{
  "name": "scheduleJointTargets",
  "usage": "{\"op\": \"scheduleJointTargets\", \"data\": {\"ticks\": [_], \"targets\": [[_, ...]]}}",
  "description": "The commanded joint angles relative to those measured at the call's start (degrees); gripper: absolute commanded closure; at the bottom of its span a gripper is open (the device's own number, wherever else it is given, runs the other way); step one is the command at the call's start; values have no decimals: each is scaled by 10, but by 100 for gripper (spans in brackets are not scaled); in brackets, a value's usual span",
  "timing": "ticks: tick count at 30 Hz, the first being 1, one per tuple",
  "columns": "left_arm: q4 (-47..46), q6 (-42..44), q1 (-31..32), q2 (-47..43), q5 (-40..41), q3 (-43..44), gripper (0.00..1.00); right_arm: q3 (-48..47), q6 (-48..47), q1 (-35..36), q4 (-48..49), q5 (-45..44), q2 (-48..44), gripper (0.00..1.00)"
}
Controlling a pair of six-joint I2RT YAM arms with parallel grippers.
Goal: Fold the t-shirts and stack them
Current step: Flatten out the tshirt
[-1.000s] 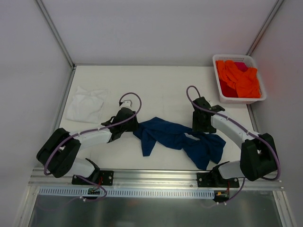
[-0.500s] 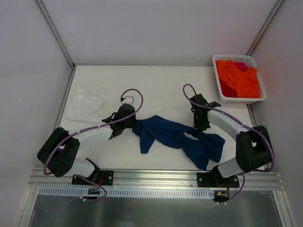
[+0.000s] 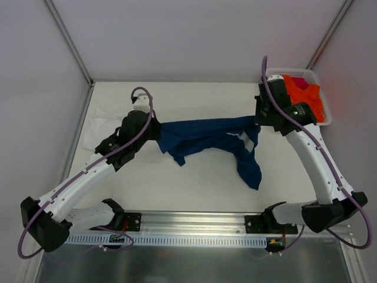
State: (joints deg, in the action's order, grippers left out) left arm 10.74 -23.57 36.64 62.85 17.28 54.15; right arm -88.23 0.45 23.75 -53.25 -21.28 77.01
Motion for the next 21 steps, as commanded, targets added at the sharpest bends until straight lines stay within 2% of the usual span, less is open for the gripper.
{"op": "scheduleJointTargets", "data": {"ticks": [1,5,9,12,15,18,21], "targets": [[93,31,-5,-56,34,61,100,-88,-34,-3,-90,-32,-42,100],[172,21,-5,-114,39,132,100,-201,-48,-2,-163,-24,-48,99],[230,14,3,-149,8,196,100,-293,-50,8,-220,1,-69,99],[274,6,6,-167,-21,242,100,-350,-49,12,-264,27,-88,99],[311,-3,7,-174,-86,299,100,-408,-48,12,-289,78,-99,99],[345,-14,7,-178,-125,342,100,-443,-41,13,-323,116,-110,99],[368,-21,7,-179,-131,355,100,-432,-38,12,-324,139,-130,99]]}}
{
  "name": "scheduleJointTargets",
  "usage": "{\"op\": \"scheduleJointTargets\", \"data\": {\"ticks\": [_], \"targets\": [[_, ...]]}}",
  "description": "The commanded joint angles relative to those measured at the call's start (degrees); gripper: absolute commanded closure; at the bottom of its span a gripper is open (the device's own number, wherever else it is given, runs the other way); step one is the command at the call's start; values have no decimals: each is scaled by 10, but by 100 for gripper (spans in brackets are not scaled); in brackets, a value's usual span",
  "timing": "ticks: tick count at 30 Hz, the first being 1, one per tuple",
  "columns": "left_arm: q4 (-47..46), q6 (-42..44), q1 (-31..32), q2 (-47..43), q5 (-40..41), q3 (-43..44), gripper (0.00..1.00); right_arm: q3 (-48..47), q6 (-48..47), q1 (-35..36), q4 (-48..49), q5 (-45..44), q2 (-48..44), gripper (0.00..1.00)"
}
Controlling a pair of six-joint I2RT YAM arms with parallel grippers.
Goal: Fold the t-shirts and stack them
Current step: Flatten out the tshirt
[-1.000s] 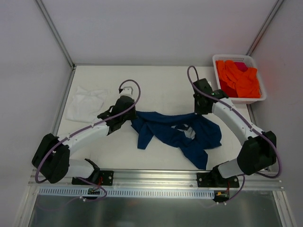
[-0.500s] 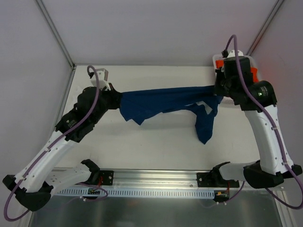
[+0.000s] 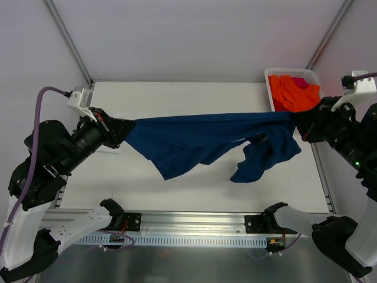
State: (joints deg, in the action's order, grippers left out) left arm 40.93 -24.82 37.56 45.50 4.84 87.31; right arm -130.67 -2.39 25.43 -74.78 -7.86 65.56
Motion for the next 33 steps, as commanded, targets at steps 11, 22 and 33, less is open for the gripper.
{"op": "scheduleJointTargets", "data": {"ticks": [11,22,33], "targets": [[29,-53,-2,130,175,-133,100,394,2,-10,118,-9,-17,100],[-127,-73,-53,476,310,-159,91,406,-2,-56,289,-59,326,99],[-175,-69,-48,405,331,-173,1,379,-26,-55,322,-79,351,41]]}}
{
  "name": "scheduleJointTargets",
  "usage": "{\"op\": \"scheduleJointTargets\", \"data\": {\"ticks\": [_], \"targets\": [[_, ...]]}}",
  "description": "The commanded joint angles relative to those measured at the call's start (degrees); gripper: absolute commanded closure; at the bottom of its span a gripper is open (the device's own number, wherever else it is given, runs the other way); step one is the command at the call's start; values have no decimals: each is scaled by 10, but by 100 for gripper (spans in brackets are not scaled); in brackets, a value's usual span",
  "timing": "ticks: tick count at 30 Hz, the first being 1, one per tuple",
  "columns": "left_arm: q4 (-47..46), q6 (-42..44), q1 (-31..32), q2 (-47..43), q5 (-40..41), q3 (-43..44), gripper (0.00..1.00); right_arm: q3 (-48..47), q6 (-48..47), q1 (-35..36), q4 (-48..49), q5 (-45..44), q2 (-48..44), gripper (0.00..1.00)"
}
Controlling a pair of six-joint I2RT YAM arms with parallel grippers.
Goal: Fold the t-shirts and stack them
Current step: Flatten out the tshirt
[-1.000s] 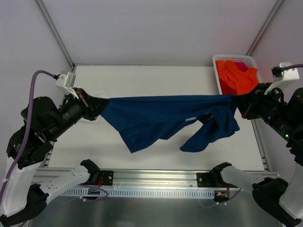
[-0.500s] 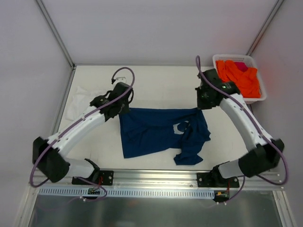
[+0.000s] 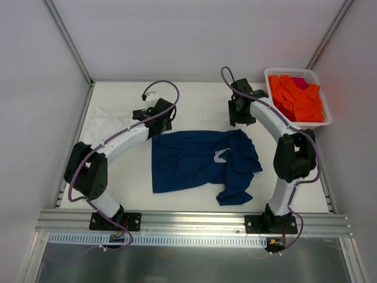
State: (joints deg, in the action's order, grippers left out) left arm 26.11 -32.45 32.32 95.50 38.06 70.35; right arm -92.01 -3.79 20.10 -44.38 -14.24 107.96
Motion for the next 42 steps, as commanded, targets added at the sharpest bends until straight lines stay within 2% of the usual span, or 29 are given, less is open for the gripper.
{"op": "scheduleJointTargets", "data": {"ticks": [1,3,4,6,7,10,14,18,24,32,42], "targets": [[-26,4,5,-108,-28,-13,9,8,-8,-1,20,-14,-101,41],[-27,-26,7,-145,-99,-56,26,25,-3,-1,18,-7,-128,41],[-28,-39,10,-154,-111,-72,41,35,3,-1,18,-3,-151,41],[-31,-60,22,-162,-123,-114,48,67,7,3,17,3,-172,40],[-33,-67,25,-161,-129,-125,49,77,11,6,17,2,-184,40],[-83,-74,25,-156,-187,-197,41,123,20,20,17,-8,-223,40],[-151,-87,25,-161,-220,-259,35,170,33,39,18,-22,-266,40],[-182,-86,24,-157,-236,-283,34,205,36,50,24,-25,-308,40],[-278,-49,25,-156,-243,-322,35,227,51,63,23,-24,-338,39],[-280,-36,24,-139,-230,-317,36,241,56,65,18,-25,-345,39],[-236,-34,24,-143,-201,-300,38,256,64,70,25,-17,-331,39]]}}
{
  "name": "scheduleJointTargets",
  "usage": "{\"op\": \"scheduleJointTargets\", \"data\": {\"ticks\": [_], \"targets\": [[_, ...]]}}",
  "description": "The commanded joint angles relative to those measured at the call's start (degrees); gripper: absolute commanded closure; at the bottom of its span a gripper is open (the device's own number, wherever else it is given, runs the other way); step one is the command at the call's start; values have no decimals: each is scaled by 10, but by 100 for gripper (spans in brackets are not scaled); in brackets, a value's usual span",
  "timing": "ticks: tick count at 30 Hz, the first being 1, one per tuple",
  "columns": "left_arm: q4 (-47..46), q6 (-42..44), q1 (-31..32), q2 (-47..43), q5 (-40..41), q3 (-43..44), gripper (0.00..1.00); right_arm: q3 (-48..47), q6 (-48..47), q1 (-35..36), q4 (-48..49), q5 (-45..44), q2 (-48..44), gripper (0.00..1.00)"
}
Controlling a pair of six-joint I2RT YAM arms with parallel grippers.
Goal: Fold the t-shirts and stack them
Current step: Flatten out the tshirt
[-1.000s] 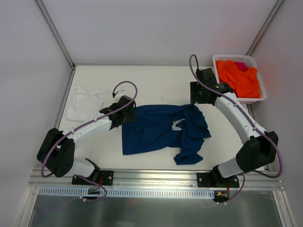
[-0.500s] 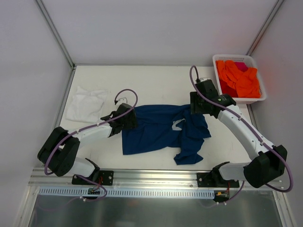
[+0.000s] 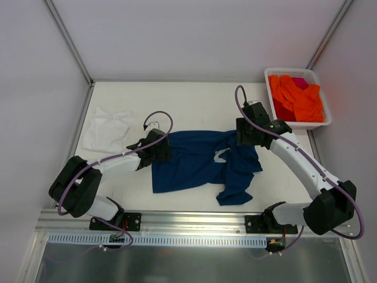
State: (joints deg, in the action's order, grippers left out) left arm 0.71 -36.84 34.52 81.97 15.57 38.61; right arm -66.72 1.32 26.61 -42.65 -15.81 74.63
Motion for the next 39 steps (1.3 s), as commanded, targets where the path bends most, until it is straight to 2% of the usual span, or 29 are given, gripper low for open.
{"op": "scheduleJointTargets", "data": {"ticks": [1,7,23,29,31,32,39], "targets": [[19,12,2,-9,28,17,38,4,13,6,10,2,4,39],[26,19,3,-11,35,25,38,-1,14,13,13,5,25,39],[31,12,2,57,32,44,40,-3,16,26,13,-1,50,39],[31,12,2,58,38,44,51,6,20,26,9,-38,72,39],[31,14,2,56,41,45,60,10,22,24,13,-40,89,39],[31,15,3,53,43,45,62,11,23,24,13,-40,96,39],[32,29,2,51,46,54,63,33,41,13,35,-28,137,40]]}}
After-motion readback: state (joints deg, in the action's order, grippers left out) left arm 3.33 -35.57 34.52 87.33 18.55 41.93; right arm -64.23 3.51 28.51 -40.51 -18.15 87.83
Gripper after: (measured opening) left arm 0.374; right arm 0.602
